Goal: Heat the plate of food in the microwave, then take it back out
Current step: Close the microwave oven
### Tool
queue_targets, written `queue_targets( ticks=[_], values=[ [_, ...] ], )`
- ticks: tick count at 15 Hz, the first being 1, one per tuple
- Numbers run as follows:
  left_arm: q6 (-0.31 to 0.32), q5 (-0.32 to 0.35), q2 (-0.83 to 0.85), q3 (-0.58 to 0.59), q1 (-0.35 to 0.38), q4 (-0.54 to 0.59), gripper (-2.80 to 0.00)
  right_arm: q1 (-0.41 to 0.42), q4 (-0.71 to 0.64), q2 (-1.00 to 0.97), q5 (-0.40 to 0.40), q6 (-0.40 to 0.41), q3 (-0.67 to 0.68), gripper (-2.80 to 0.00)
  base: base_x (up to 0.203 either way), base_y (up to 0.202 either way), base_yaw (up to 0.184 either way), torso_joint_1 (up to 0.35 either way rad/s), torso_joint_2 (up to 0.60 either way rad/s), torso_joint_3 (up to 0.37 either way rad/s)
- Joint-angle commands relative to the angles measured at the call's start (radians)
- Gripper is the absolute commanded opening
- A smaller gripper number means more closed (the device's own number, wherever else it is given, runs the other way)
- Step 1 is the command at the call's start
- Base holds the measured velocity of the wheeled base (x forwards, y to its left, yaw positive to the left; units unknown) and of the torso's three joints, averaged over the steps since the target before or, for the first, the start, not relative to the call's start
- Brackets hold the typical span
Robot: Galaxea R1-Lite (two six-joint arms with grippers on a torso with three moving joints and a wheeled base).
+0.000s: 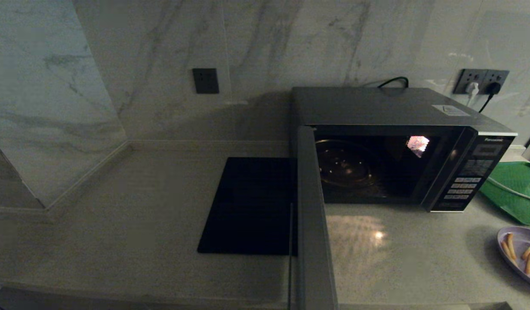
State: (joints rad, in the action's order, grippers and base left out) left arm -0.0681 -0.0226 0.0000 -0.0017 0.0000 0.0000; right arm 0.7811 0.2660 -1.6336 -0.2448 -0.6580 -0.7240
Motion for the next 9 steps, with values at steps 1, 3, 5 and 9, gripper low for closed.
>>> queue_targets(
  ticks=[1,3,5,9],
  values=[
    [-0.001,0.000,0.000,0.000,0.000,0.000,-2.80,-0.045,-0.001,0.172,0.022,0.047,-0.021,-2.80,0.000,0.000,0.000,0.000,0.00,0.000],
    [-0.001,0.000,0.000,0.000,0.000,0.000,-2.80,-0.129,-0.029,0.229,0.062,0.063,-0.037,-2.80,0.000,0.000,0.000,0.000,0.00,0.000],
    [-0.001,0.000,0.000,0.000,0.000,0.000,-2.80,-0.218,-0.113,0.292,0.073,0.081,-0.058,-2.80,0.000,0.000,0.000,0.000,0.00,0.000],
    [-0.001,0.000,0.000,0.000,0.000,0.000,-2.80,-0.537,-0.410,0.389,0.019,0.085,-0.230,-2.80,0.000,0.000,0.000,0.000,0.00,0.000]
  ],
)
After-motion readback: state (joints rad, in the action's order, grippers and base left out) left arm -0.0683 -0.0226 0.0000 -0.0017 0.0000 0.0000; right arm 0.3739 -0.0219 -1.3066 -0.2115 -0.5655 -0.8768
